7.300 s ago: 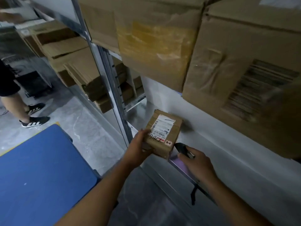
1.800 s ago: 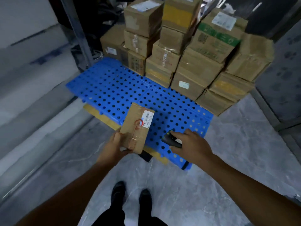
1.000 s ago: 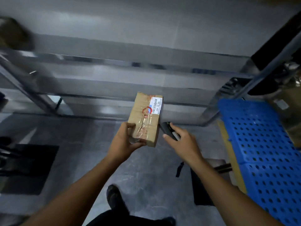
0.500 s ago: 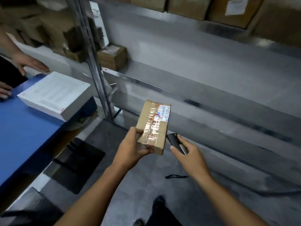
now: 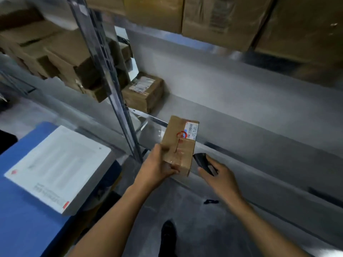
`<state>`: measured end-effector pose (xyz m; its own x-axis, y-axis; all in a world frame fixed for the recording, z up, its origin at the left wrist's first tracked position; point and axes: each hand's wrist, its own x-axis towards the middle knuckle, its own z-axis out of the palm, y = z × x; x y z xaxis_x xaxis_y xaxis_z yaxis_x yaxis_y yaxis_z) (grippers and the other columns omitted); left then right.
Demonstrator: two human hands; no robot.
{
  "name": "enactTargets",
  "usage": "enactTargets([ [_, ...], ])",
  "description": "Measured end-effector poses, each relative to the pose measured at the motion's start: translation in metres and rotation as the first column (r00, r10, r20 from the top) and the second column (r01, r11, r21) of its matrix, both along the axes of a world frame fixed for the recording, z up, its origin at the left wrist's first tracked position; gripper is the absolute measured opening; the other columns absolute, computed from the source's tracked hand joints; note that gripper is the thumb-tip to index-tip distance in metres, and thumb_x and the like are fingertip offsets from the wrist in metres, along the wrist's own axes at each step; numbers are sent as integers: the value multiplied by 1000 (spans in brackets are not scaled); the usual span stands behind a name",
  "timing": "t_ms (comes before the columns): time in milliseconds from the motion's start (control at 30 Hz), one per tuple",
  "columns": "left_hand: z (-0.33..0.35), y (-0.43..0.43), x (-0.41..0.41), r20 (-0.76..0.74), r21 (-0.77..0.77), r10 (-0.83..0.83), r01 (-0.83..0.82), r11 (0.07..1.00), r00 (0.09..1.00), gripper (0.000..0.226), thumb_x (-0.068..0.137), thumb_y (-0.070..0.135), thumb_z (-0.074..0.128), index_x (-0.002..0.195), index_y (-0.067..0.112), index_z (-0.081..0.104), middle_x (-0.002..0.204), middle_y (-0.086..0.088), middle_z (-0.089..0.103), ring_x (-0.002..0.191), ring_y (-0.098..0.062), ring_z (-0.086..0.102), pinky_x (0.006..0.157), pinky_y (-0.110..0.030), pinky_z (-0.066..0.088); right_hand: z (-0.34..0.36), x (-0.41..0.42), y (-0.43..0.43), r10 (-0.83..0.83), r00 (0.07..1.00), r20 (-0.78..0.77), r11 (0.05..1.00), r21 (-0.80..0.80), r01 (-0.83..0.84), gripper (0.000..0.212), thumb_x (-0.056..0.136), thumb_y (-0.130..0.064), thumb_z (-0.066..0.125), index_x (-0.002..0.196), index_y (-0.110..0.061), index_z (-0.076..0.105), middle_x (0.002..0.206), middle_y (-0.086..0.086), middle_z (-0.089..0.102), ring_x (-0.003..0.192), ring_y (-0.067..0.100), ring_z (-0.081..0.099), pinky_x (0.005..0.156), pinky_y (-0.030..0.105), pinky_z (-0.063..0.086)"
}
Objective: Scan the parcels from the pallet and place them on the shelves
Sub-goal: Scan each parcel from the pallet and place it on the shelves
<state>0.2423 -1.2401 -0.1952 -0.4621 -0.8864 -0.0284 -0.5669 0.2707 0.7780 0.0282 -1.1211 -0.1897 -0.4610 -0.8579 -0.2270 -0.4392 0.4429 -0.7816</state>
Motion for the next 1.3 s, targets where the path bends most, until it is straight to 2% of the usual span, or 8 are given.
enactTargets([
  [200,-6,-106,-23,-49,14,2,-1,1000,999,85,63,31,97,122,39,36,99,32,53,83,19,58,65,-2,42,5,-14,-103,13,1000,-17,999,-29,-13,52,89,-44,70,138,-34,59,130,-8,64,115,14,60,90,27,48],
  [333,-19,-159,-28,14,-39,-11,12,999,1000,89,69,33,94,139,27,39,135,5,50,118,-16,57,95,-30,51,0,-24,-161,27,999,-24,999,28,-26,55,86,-46,71,139,-37,58,122,1,69,107,21,65,90,36,55],
  [433,-30,-171,-40,120,-322,135,-90,943,984,81,82,29,84,148,15,39,158,-19,29,147,-45,27,117,-58,34,-6,-23,-191,33,999,24,998,54,-34,54,84,-51,71,136,-42,59,117,-13,68,107,13,64,84,23,52],
  [500,-39,-165,-51,159,-478,130,-39,877,979,80,86,32,77,152,10,37,163,-22,24,153,-48,13,123,-58,20,-7,-21,-206,4,999,39,999,43,-5,51,82,-53,71,131,-47,61,109,-26,64,102,3,61,74,9,44],
  [600,-55,-160,-58,251,-456,7,112,883,968,93,89,53,65,163,20,20,171,-9,5,158,-36,-5,127,-47,-4,-6,-21,-225,-1,1000,-4,997,78,2,55,80,-57,68,133,-48,58,118,-18,65,103,5,59,80,19,47],
  [833,-66,-203,-53,300,-418,-49,177,891,953,104,84,63,66,164,20,15,172,-8,5,158,-35,-3,125,-40,-13,-4,-34,-246,-41,994,-105,992,115,53,60,81,-54,70,138,-41,56,132,-5,65,117,19,61,93,32,51],
  [1033,-53,-181,-59,178,-363,-95,155,919,979,96,88,67,59,164,26,17,172,-2,8,158,-30,-5,126,-45,-3,3,-41,-209,-85,987,-140,988,118,102,66,77,-61,65,140,-47,52,127,-1,64,111,20,62,91,39,53],
  [1300,-16,-111,-130,8,-356,-489,460,814,872,88,88,62,68,157,16,37,167,-4,26,158,-29,9,126,-52,16,26,-77,-64,-263,953,-148,962,39,272,63,85,-62,66,143,-52,42,118,-1,59,104,13,58,85,27,50],
])
